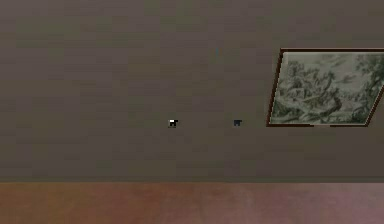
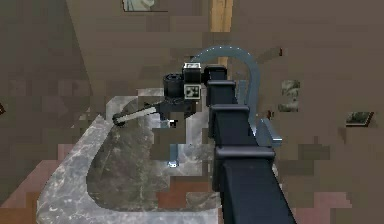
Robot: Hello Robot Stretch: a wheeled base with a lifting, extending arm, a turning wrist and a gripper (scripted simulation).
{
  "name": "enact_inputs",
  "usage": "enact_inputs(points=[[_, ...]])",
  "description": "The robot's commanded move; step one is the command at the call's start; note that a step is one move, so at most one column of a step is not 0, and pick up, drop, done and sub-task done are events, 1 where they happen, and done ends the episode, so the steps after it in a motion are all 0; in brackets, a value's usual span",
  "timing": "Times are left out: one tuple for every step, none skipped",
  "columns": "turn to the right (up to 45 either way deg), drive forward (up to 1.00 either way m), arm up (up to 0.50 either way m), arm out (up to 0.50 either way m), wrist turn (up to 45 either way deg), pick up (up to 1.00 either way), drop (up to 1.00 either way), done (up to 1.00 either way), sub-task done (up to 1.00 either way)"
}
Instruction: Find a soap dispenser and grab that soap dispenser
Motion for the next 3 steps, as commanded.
enact_inputs(points=[[0.0,0.00,0.00,0.00,36.0,0.00,0.00,0.00,0.00],[0.0,0.00,0.00,0.00,0.0,1.00,0.00,0.00,0.00],[0.0,0.00,0.00,0.00,0.0,0.00,0.00,1.00,0.00]])
